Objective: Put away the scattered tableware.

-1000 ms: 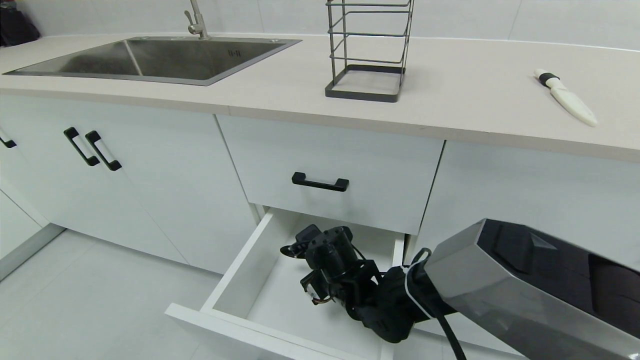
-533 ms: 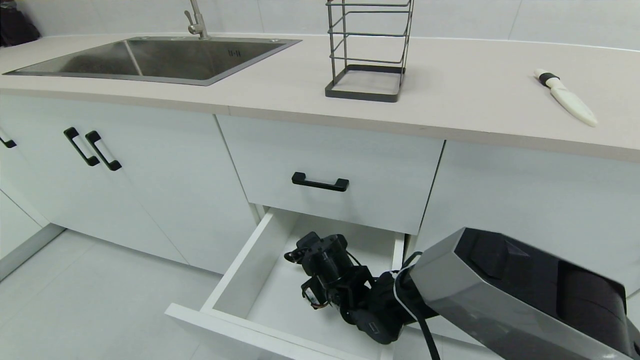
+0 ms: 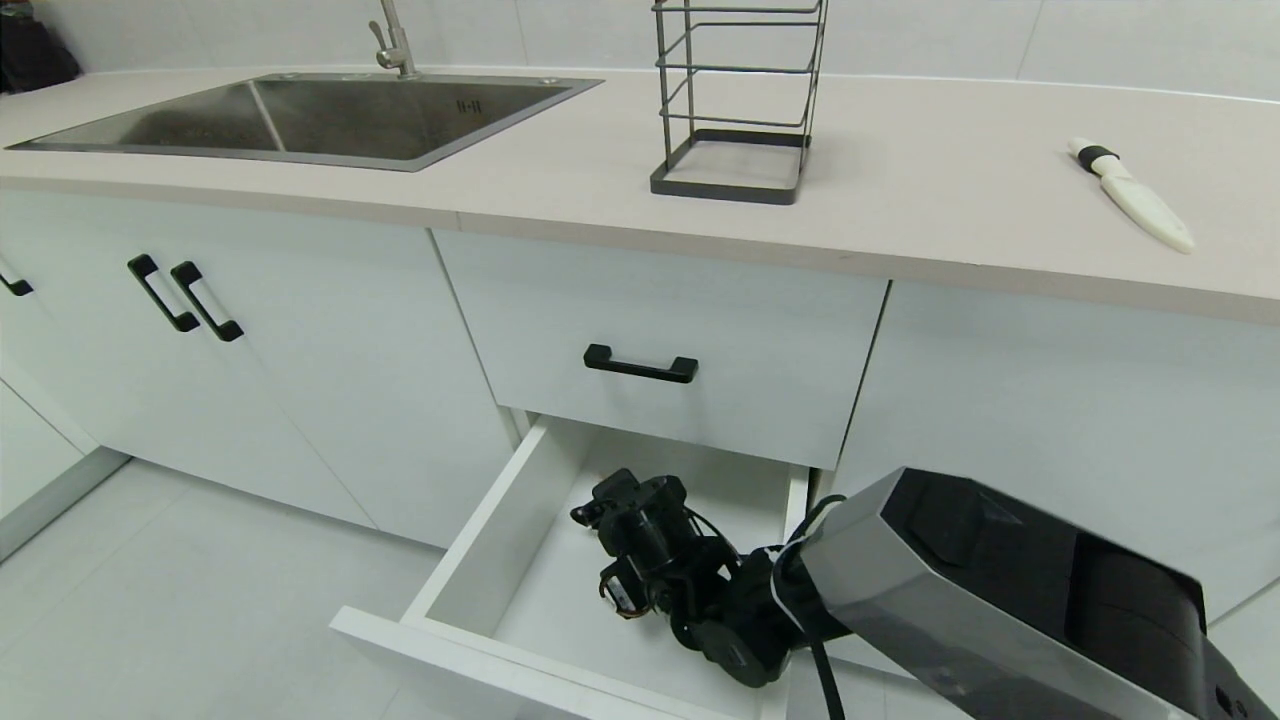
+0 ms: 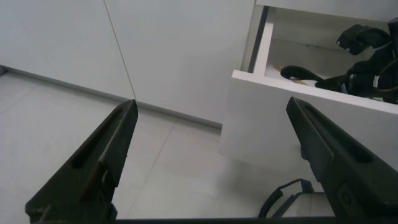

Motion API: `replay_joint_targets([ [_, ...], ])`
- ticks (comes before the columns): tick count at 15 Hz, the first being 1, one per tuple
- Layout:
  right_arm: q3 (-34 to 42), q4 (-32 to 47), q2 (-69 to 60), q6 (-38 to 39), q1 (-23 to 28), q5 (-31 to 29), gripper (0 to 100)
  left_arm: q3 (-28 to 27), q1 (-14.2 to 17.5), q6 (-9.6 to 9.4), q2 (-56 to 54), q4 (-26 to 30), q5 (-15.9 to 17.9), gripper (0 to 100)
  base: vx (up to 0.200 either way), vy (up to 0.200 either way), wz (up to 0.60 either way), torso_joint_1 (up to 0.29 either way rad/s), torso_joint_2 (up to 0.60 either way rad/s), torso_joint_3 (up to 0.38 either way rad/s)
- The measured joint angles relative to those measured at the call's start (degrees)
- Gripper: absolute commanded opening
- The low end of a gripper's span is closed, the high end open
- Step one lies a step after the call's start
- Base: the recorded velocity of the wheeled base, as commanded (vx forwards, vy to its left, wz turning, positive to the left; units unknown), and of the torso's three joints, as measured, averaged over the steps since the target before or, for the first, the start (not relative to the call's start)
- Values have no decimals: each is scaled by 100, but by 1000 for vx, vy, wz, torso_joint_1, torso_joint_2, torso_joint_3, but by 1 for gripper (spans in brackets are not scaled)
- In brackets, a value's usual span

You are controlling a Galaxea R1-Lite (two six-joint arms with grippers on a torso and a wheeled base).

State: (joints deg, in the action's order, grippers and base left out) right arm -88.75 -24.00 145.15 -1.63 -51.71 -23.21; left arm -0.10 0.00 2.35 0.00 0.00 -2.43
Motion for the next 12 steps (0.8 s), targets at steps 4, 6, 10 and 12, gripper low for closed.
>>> replay_joint_targets([
  [4,-39,2,66,-2,-13,0,0,0,0,0,0,0,0,100,0,0,0,0,0,0],
  [6,-52,-2,124,-9,-18,0,0,0,0,0,0,0,-2,100,0,0,0,0,0,0],
  [10,-76,-2,187,-11,-21,0,0,0,0,0,0,0,-2,100,0,0,0,0,0,0],
  [12,-83,0,219,-11,-22,1,100,0,0,0,0,0,0,100,0,0,0,0,0,0],
])
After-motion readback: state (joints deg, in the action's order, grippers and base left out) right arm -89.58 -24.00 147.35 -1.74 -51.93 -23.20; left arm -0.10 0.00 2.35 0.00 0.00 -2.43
